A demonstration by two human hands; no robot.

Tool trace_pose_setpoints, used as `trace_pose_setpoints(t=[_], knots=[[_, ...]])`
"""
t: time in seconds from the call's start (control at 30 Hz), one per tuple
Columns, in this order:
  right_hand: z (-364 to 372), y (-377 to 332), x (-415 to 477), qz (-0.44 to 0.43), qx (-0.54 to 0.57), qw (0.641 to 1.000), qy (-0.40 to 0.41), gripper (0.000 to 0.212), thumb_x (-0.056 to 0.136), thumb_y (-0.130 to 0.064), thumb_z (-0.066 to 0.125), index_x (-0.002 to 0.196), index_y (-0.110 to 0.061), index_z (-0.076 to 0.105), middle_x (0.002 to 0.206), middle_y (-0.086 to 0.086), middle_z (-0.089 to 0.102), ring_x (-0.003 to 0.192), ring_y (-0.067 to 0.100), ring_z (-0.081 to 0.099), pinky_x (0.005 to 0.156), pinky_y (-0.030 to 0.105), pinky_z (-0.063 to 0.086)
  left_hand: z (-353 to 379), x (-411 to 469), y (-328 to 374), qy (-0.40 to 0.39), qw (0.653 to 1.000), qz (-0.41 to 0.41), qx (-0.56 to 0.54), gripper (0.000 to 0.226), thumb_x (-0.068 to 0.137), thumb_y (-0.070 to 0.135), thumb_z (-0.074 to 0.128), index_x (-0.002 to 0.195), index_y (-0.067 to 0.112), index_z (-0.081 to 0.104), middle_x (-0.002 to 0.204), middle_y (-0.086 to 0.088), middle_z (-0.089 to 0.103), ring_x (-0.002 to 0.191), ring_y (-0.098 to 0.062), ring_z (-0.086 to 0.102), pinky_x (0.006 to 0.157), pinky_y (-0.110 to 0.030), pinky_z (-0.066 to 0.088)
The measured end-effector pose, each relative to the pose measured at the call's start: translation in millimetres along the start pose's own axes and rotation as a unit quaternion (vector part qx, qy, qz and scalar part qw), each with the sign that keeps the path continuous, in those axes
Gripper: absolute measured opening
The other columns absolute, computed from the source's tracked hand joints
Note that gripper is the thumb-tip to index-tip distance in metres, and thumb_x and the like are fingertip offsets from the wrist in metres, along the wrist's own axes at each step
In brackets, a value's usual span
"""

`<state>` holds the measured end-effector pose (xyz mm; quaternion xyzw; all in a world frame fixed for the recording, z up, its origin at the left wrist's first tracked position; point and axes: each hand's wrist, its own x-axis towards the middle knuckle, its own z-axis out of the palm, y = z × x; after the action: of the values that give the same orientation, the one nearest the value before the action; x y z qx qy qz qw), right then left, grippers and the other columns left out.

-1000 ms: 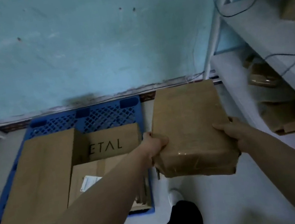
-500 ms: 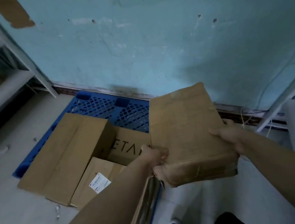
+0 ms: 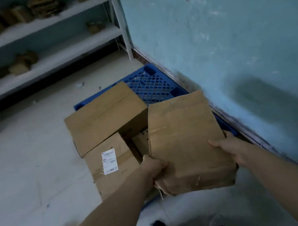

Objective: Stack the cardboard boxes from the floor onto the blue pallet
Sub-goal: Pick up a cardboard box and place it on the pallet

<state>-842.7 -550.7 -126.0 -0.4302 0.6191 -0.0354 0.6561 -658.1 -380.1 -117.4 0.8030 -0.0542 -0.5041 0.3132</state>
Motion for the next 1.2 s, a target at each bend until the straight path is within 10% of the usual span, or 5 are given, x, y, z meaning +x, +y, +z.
trace_pose_setpoints(t=[0.8, 1.2], knots=[[61, -37, 154, 0.079, -0.214, 0.968, -0.105, 0.083, 0.088, -0.027, 0.069, 0.152, -0.032, 0.016, 0.146, 0.011, 0.040, 0.121, 0.037, 0.047, 0.093, 0.052, 0.045, 21, 101, -31, 0.049, 0.981, -0.156, -0.108, 0.072, 0.083, 0.017, 0.063, 0.142, 0.011, 0.023, 0.127, -0.012, 0.043, 0.119, -0.031, 0.047, 0.100, -0.044, 0.048], [92, -29, 276, 0.035, -0.214, 0.961, -0.173, 0.085, 0.087, -0.019, 0.070, 0.150, -0.036, 0.016, 0.143, 0.007, 0.043, 0.121, 0.030, 0.049, 0.101, 0.055, 0.042, 66, 194, -30, 0.243, 0.930, -0.188, -0.203, 0.054, 0.086, 0.006, 0.047, 0.135, 0.022, 0.032, 0.131, -0.009, 0.048, 0.116, -0.032, 0.052, 0.098, -0.048, 0.049]])
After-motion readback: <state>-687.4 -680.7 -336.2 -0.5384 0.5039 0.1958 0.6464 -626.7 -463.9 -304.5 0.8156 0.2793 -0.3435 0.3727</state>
